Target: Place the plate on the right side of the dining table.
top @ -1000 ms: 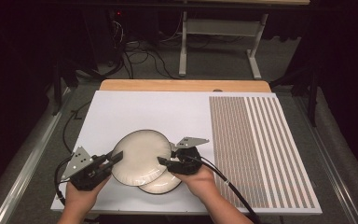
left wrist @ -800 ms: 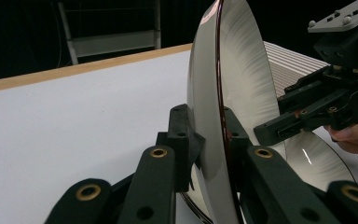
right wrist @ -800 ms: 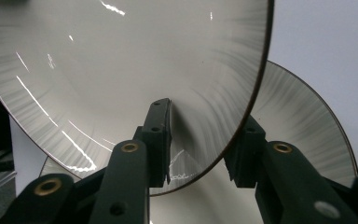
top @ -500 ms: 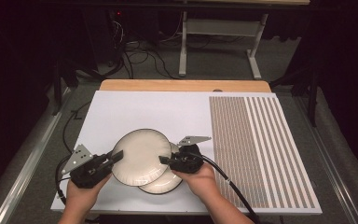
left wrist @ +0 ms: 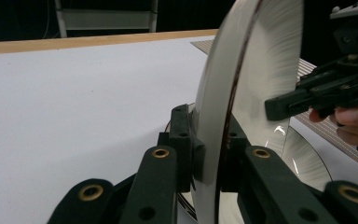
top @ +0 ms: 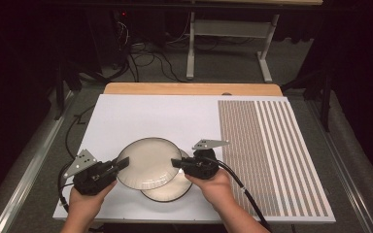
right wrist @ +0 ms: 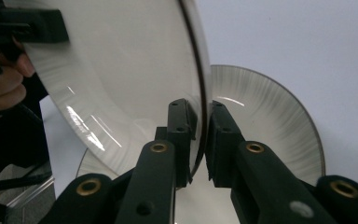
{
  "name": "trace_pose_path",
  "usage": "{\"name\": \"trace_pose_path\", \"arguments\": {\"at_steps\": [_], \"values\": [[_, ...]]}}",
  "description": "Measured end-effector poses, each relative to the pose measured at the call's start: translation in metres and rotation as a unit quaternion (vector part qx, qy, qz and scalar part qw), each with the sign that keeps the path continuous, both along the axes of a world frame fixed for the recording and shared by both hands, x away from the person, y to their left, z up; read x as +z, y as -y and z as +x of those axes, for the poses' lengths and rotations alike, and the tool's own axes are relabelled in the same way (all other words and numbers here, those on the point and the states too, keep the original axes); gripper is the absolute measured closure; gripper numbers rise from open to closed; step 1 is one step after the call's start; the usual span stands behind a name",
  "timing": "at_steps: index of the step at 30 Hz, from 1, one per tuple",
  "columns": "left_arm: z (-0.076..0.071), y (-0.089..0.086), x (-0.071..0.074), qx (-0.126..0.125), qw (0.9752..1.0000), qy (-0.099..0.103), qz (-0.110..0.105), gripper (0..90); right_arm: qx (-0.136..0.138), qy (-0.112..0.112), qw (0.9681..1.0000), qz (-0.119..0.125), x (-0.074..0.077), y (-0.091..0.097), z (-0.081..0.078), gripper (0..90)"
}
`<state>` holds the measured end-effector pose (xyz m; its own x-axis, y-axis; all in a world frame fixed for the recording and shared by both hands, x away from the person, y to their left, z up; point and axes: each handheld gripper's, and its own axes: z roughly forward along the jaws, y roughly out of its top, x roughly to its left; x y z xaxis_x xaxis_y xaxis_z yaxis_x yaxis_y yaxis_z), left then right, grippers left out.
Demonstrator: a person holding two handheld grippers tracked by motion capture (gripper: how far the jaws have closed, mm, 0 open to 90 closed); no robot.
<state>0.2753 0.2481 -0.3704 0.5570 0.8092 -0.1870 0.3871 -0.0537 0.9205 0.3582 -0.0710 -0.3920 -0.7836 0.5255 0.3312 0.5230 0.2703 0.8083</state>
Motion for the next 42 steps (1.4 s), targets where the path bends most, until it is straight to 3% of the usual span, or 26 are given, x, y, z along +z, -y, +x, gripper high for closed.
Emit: {"name": "trace_pose_path", "arguments": {"at_steps": [5, 12, 20, 22, 28, 42], "values": [[-0.001, 0.007, 0.008, -0.002, 0.9999, 0.016, -0.001, 79.9, -0.007, 0.011, 0.9999, 0.011, 0.011, 0.009, -0.002, 84.7], [0.001, 0.021, 0.017, -0.007, 0.9993, 0.036, -0.008, 79.0, -0.012, 0.044, 0.9989, 0.01, 0.033, 0.025, -0.007, 85.8], [0.008, 0.04, 0.024, -0.022, 0.9992, 0.032, -0.011, 79.1, -0.024, 0.063, 0.9977, 0.006, 0.046, 0.046, -0.009, 85.9], [0.011, 0.047, 0.025, -0.029, 0.9992, 0.028, -0.005, 79.2, -0.03, 0.077, 0.9966, 0.005, 0.052, 0.057, -0.01, 86.2], [0.016, 0.068, 0.025, -0.043, 0.9988, 0.025, -0.001, 79.7, -0.044, 0.09, 0.995, -0.001, 0.059, 0.079, -0.012, 86.2], [0.025, 0.12, 0.028, -0.074, 0.9967, 0.032, -0.004, 80.3, -0.08, 0.103, 0.9915, -0.002, 0.062, 0.13, -0.023, 85.7]]}}
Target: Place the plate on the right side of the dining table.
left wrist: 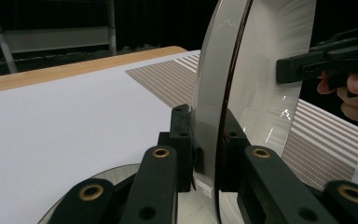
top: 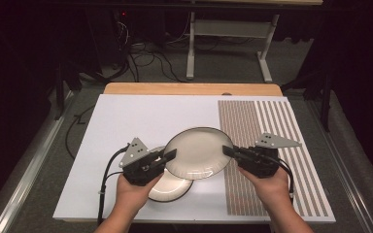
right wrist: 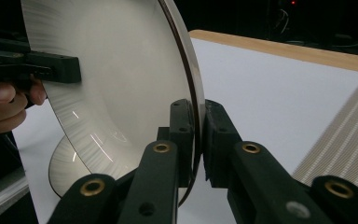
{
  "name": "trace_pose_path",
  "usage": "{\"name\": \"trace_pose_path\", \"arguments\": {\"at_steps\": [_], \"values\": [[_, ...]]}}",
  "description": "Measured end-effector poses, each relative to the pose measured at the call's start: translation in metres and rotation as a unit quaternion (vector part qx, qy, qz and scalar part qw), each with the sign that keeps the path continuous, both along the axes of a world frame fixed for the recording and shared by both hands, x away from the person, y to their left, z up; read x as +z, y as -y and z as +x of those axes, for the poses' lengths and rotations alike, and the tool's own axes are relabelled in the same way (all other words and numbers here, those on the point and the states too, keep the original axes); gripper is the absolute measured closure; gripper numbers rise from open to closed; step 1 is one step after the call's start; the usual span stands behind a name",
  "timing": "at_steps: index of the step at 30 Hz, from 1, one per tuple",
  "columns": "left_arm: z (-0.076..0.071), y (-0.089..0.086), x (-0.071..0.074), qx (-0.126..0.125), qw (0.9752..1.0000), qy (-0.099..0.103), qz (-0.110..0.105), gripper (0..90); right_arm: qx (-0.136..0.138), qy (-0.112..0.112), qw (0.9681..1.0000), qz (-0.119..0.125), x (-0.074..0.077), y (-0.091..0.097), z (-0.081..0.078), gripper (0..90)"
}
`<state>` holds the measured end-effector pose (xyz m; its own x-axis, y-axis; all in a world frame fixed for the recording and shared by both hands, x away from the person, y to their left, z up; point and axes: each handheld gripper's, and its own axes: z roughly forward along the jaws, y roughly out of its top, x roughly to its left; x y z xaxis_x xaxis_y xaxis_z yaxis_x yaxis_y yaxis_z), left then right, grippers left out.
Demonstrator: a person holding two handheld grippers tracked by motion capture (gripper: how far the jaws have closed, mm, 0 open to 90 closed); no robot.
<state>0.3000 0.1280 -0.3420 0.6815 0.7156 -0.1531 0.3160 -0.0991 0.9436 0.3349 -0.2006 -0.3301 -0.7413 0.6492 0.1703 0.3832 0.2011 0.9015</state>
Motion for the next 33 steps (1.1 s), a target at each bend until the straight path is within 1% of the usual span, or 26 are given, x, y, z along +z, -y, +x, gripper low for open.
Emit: {"name": "trace_pose_path", "arguments": {"at_steps": [1, 2, 5, 6, 7, 8, 10, 11, 12, 13, 14, 18, 19, 20, 21, 23, 25, 28, 30, 33], "values": [[0.001, 0.004, 0.0, -0.003, 1.0, -0.001, 0.001, 80.3, -0.007, 0.002, 1.0, 0.0, -0.001, 0.009, -0.002, 85.8], [0.003, 0.009, 0.0, -0.006, 1.0, -0.002, 0.003, 80.3, -0.007, 0.002, 1.0, 0.0, -0.001, 0.009, -0.002, 85.8], [0.006, 0.022, -0.001, -0.013, 0.9999, -0.004, 0.003, 80.2, -0.018, 0.001, 0.9998, 0.0, -0.002, 0.022, -0.004, 85.6], [0.007, 0.026, -0.001, -0.015, 0.9999, -0.003, 0.005, 80.2, -0.022, 0.002, 0.9998, 0.0, -0.002, 0.026, -0.005, 85.6], [0.008, 0.034, 0.0, -0.019, 0.9998, -0.002, 0.008, 80.2, -0.028, 0.007, 0.9996, 0.0, -0.001, 0.034, -0.007, 85.5], [0.008, 0.034, 0.0, -0.019, 0.9998, -0.002, 0.008, 80.2, -0.028, 0.007, 0.9996, 0.0, -0.001, 0.034, -0.007, 85.5], [0.009, 0.042, 0.001, -0.024, 0.9997, -0.002, 0.007, 80.2, -0.033, 0.008, 0.9994, 0.003, -0.001, 0.042, -0.009, 85.6], [0.01, 0.046, 0.001, -0.026, 0.9996, -0.003, 0.007, 80.2, -0.038, 0.01, 0.9992, 0.002, 0.0, 0.05, -0.01, 85.5], [0.011, 0.05, 0.001, -0.028, 0.9996, -0.005, 0.008, 80.2, -0.038, 0.01, 0.9992, 0.002, 0.0, 0.05, -0.01, 85.5], [0.014, 0.058, 0.002, -0.029, 0.9995, -0.005, 0.012, 80.1, -0.044, 0.011, 0.999, 0.001, 0.0, 0.057, -0.01, 85.5], [0.014, 0.058, 0.002, -0.029, 0.9995, -0.005, 0.012, 79.9, -0.044, 0.011, 0.999, 0.001, 0.0, 0.057, -0.01, 85.5], [0.019, 0.071, 0.002, -0.035, 0.9992, -0.006, 0.017, 79.7, -0.059, 0.016, 0.9981, -0.001, 0.002, 0.073, -0.012, 85.5], [0.021, 0.074, 0.002, -0.036, 0.9991, -0.009, 0.019, 79.7, -0.059, 0.016, 0.9981, -0.001, 0.002, 0.073, -0.012, 85.5], [0.024, 0.079, 0.002, -0.039, 0.9989, -0.014, 0.022, 79.5, -0.066, 0.015, 0.9977, -0.002, 0.002, 0.077, -0.012, 85.7], [0.024, 0.079, 0.002, -0.039, 0.9989, -0.014, 0.022, 79.4, -0.066, 0.015, 0.9977, -0.002, 0.002, 0.077, -0.012, 85.7], [0.027, 0.084, 0.002, -0.04, 0.9987, -0.017, 0.024, 79.4, -0.074, 0.014, 0.9972, -0.002, 0.0, 0.083, -0.011, 85.6], [0.029, 0.089, 0.001, -0.043, 0.9985, -0.021, 0.027, 79.4, -0.077, 0.012, 0.997, -0.001, -0.001, 0.086, -0.011, 85.5], [0.032, 0.097, -0.001, -0.044, 0.9981, -0.023, 0.037, 78.9, -0.089, 0.011, 0.996, -0.005, -0.004, 0.091, -0.012, 85.4], [0.034, 0.101, -0.003, -0.047, 0.9977, -0.029, 0.04, 78.6, -0.092, 0.01, 0.9957, -0.005, -0.006, 0.095, -0.013, 85.6], [0.037, 0.11, -0.004, -0.05, 0.9973, -0.031, 0.043, 78.5, -0.1, 0.007, 0.995, -0.004, -0.009, 0.102, -0.015, 85.6]]}}
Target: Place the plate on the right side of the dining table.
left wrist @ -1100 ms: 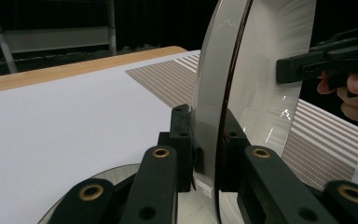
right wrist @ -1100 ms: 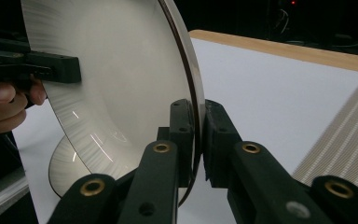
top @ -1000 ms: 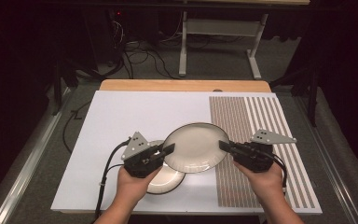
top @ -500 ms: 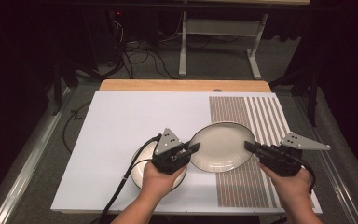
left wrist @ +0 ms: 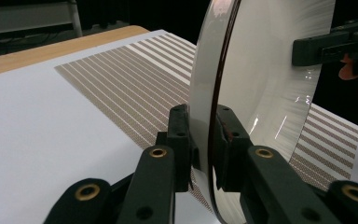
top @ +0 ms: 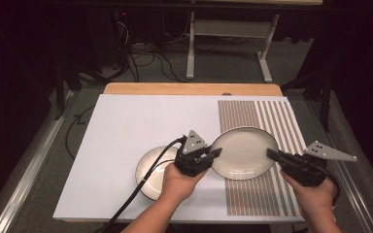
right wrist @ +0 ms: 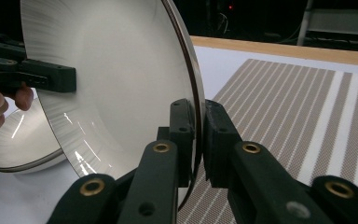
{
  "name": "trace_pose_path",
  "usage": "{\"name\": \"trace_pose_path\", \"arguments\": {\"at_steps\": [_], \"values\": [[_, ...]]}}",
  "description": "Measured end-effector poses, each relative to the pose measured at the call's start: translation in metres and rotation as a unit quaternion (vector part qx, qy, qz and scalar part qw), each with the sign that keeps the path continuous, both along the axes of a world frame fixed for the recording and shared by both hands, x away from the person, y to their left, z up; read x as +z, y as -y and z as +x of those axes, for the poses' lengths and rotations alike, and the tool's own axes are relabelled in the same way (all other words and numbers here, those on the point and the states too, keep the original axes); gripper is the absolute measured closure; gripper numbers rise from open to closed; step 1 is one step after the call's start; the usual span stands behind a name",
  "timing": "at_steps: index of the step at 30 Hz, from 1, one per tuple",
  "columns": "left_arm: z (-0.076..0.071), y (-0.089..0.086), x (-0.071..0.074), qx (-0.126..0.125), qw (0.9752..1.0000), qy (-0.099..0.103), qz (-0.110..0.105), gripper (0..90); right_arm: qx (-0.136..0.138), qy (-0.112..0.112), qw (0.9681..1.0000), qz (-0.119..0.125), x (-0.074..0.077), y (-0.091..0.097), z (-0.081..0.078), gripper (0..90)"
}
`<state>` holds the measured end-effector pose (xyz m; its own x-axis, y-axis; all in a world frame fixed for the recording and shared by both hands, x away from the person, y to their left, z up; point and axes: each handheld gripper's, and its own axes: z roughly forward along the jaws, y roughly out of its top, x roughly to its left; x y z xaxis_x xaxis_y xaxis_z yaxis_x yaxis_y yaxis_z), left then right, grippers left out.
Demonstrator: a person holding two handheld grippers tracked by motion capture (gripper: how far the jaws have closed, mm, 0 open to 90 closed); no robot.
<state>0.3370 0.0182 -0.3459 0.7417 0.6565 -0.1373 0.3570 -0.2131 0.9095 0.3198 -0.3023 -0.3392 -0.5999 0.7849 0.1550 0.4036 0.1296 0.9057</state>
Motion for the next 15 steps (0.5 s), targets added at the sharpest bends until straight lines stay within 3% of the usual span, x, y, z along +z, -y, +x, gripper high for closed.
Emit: {"name": "trace_pose_path", "arguments": {"at_steps": [7, 10, 15], "values": [[0.01, 0.019, -0.003, -0.001, 0.9998, -0.011, 0.015, 77.3, -0.024, -0.005, 0.9997, 0.008, -0.009, 0.018, 0.002, 85.5], [0.013, 0.028, -0.005, 0.005, 0.9996, -0.026, 0.005, 76.8, -0.031, -0.006, 0.9995, 0.007, -0.011, 0.024, 0.003, 85.6], [0.021, 0.042, -0.006, 0.006, 0.9996, -0.024, 0.014, 76.2, -0.049, -0.01, 0.9987, 0.009, -0.014, 0.035, 0.004, 85.6]]}}
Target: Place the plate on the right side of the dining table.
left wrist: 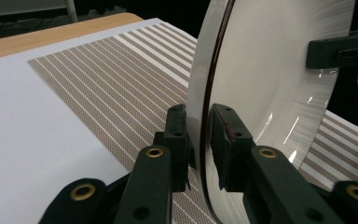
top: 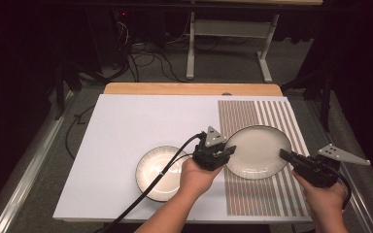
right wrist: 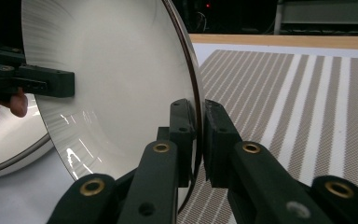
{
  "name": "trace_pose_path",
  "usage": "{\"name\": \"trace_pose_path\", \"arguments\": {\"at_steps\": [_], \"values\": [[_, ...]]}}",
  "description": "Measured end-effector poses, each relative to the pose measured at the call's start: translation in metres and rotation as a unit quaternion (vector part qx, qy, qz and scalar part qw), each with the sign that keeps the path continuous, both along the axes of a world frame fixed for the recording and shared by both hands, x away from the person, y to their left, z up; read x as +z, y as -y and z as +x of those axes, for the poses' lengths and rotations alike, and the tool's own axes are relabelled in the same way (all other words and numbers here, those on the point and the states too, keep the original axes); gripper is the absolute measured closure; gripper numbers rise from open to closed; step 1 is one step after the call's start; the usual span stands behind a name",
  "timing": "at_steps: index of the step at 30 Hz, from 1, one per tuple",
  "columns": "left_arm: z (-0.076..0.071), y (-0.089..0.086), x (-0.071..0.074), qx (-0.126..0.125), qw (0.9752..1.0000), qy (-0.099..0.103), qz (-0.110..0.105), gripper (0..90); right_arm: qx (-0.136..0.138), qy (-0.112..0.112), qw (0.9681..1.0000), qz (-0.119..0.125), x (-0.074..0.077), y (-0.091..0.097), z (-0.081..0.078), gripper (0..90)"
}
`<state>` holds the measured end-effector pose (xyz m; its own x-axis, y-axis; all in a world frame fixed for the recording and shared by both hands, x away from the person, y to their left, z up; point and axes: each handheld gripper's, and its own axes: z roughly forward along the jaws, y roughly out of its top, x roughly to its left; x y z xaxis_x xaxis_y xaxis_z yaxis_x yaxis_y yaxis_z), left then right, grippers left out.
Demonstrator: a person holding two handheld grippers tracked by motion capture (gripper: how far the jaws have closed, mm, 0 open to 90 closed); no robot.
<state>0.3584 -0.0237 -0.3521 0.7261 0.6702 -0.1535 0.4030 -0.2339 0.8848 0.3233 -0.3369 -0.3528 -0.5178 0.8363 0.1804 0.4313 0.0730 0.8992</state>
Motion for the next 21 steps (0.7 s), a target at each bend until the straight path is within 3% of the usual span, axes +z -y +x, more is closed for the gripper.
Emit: {"name": "trace_pose_path", "arguments": {"at_steps": [15, 21], "values": [[0.027, 0.04, -0.019, 0.014, 0.9994, -0.028, 0.018, 75.2, -0.037, -0.032, 0.9988, 0.002, -0.019, 0.029, 0.012, 85.7], [0.04, 0.047, -0.035, 0.027, 0.9977, -0.059, 0.021, 74.8, -0.044, -0.042, 0.9981, -0.005, -0.029, 0.031, 0.017, 86.7]]}}
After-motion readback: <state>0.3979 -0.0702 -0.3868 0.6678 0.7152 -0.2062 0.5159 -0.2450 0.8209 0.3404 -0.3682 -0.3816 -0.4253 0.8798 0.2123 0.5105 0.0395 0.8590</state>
